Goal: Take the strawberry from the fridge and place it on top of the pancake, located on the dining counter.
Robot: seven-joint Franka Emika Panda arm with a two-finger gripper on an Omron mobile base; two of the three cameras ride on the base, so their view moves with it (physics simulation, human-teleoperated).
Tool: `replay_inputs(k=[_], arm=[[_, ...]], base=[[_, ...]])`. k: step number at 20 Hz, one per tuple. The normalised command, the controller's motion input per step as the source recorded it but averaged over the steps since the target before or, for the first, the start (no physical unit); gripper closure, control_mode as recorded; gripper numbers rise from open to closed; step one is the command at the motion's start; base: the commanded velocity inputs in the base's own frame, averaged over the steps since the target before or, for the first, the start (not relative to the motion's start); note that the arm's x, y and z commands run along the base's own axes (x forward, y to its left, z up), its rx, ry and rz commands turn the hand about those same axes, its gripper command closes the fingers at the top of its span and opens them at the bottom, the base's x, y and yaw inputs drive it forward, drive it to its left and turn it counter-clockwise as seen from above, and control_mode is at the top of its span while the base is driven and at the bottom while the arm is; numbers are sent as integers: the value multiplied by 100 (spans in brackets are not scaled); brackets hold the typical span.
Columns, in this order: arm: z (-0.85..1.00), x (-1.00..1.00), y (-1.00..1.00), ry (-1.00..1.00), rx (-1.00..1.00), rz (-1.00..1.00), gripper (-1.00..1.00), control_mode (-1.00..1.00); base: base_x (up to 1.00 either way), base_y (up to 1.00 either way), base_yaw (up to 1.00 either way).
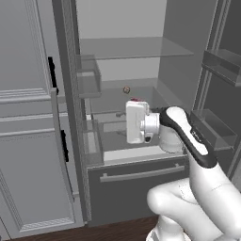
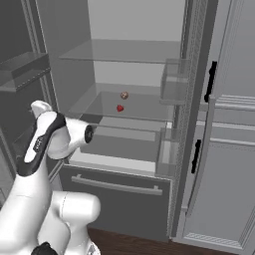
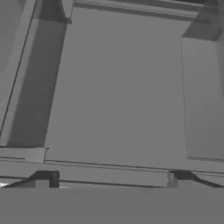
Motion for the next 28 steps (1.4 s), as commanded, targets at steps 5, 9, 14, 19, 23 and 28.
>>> replay_inputs(k=[5, 9, 14, 19, 23, 28], arm=[[0, -45, -99, -22, -48, -26, -100, -100], [0, -49, -80, -21, -57, -29, -100, -100], [-5, -25, -58, -13, -63, -31, -100, -100], [-32, -2, -28, 0, -61, -22, -100, -100], [-45, 0, -13, 1, -19, -2, -100, -100], [-3, 6, 0, 2, 0, 0, -100, -100]], base=[[0, 0, 0], [0, 0, 0], [0, 0, 0], [0, 0, 0], [0, 0, 0], [0, 0, 0]])
